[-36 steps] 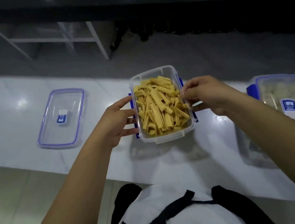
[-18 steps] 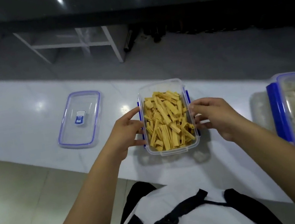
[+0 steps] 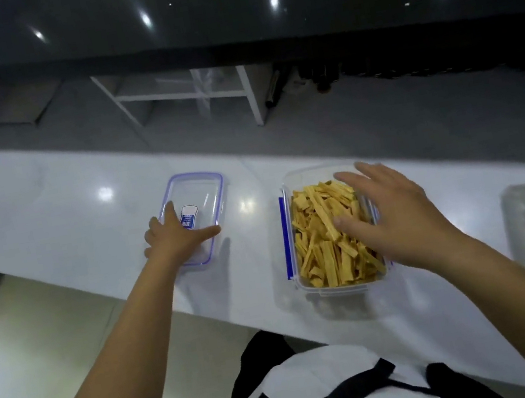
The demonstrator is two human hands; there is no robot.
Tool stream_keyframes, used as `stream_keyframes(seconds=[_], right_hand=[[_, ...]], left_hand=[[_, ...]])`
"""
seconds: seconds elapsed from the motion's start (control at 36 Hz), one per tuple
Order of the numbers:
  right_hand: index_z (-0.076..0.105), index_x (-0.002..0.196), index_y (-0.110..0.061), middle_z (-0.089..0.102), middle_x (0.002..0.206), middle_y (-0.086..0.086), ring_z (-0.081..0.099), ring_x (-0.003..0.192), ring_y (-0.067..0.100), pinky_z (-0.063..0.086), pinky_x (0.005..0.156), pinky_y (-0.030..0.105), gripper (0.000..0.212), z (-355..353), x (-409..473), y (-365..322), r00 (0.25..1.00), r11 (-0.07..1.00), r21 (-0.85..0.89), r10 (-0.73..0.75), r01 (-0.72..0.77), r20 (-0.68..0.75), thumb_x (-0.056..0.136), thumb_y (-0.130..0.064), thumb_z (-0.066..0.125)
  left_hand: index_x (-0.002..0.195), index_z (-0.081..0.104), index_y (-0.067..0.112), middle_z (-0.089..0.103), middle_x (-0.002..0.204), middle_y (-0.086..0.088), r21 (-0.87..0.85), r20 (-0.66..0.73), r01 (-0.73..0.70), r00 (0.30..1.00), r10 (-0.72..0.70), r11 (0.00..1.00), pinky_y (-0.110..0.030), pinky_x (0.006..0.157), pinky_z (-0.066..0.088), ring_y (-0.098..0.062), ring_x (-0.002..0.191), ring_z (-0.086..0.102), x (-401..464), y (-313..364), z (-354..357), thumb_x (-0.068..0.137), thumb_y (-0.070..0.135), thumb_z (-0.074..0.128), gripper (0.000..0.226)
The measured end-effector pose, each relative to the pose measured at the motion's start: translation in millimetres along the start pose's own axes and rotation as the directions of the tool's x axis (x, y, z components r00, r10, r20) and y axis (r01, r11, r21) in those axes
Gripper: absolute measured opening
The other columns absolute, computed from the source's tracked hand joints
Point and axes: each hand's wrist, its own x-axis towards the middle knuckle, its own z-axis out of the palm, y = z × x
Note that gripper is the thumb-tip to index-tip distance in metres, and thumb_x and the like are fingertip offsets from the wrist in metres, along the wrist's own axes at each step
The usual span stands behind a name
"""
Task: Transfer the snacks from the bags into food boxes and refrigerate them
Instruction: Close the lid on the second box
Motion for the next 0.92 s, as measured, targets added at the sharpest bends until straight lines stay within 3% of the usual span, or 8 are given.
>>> stream_keyframes(seconds=[0.08,0.25,0.42,0.5,0.58,0.72,0.86,0.92], right_hand=[[0.013,0.154,-0.047,0.001,0.169,-0.004,-0.005,0.155,0.026,0.002,0.121,0.054,0.08,20.1,7.4,-26.3,0.986,0.976,-0.209,-0.031,0.064,0.162,0.086,-0.075,0.046],[0.005,0.154,-0.048,-0.005,0.169,-0.007,-0.015,0.153,0.023,-0.005,0.12,0.053,0.084,60.2,12.4,-67.5,0.98,0.972,-0.221,-0.031,0.075,0.197,0.086,-0.076,0.043],[0.025,0.15,-0.052,0.024,0.161,-0.018,0.02,0.147,0.007,0.025,0.117,0.036,0.075,71.7,19.9,-106.6,0.996,0.966,0.244,0.079,-0.086,0.035,0.086,-0.065,0.061],[0.048,0.139,-0.047,0.052,0.144,-0.012,0.055,0.125,0.01,0.051,0.097,0.037,0.067,69.4,29.1,-130.2,0.948,0.588,0.766,0.304,-0.26,0.089,0.08,-0.043,0.079],[0.063,0.125,-0.038,0.073,0.12,0.003,0.072,0.105,0.024,0.062,0.079,0.044,0.058,66.3,32.8,-141.6,0.926,0.172,0.944,0.309,-0.28,0.219,0.07,-0.033,0.083],[0.069,0.115,-0.013,0.074,0.11,0.018,0.074,0.097,0.035,0.062,0.069,0.046,0.036,68.9,25.7,-147.1,0.911,0.084,0.976,0.382,-0.2,0.154,0.08,-0.019,0.074],[0.065,0.124,-0.012,0.072,0.117,0.019,0.072,0.1,0.037,0.061,0.071,0.043,0.035,48.2,1.2,-119.9,0.894,0.12,0.966,0.42,-0.229,0.159,0.089,-0.018,0.069],[0.067,0.126,-0.02,0.074,0.115,0.015,0.074,0.097,0.032,0.06,0.068,0.038,0.046,39.5,-11.9,-118.6,0.884,0.196,0.956,0.454,-0.22,0.111,0.081,-0.029,0.075]], left_hand=[[0.159,0.0,0.034,0.012,0.163,-0.016,0.071,0.048,-0.011,0.999,0.008,0.997,-0.06,0.114,0.026,-0.041,0.147,0.019,10.2,-5.2,7.0,0.058,0.069,0.084,0.136],[0.155,-0.011,0.044,0.008,0.161,-0.018,0.169,0.064,-0.061,0.997,0.051,0.984,-0.059,0.11,0.028,-0.043,0.143,0.023,26.0,-15.2,8.2,0.05,0.079,0.08,0.143],[0.152,-0.01,0.051,0.015,0.161,-0.012,-0.023,0.159,-0.193,0.968,0.194,0.981,-0.059,0.111,0.03,-0.04,0.14,0.03,15.7,-14.4,-15.8,0.054,0.073,0.081,0.136],[0.15,-0.01,0.054,0.013,0.162,-0.004,-0.151,0.153,-0.33,0.924,0.352,0.932,-0.058,0.113,0.031,-0.037,0.143,0.028,-7.1,-6.2,-30.1,0.05,0.075,0.081,0.137],[0.148,-0.013,0.055,0.008,0.164,0.002,-0.177,0.108,-0.495,0.85,0.516,0.851,-0.059,0.114,0.032,-0.033,0.147,0.023,-36.7,3.9,-38.2,0.049,0.082,0.077,0.136],[0.149,-0.007,0.06,0.022,0.163,0.005,-0.333,0.199,-0.618,0.692,0.694,0.712,-0.06,0.113,0.034,-0.028,0.145,0.029,-59.9,10.3,-45.2,0.047,0.081,0.077,0.134],[0.15,0.016,0.055,0.065,0.127,0.016,-0.738,0.395,-0.245,0.598,0.697,0.628,-0.022,0.07,0.06,-0.007,0.1,0.07,-32.2,7.7,-59.1,0.075,0.045,0.083,0.102],[0.149,0.036,0.04,0.075,0.115,0.003,-0.799,0.473,-0.114,0.486,0.735,0.59,-0.029,0.067,0.061,-0.018,0.096,0.074,-23.5,10.5,-61.8,0.089,0.02,0.075,0.075]])
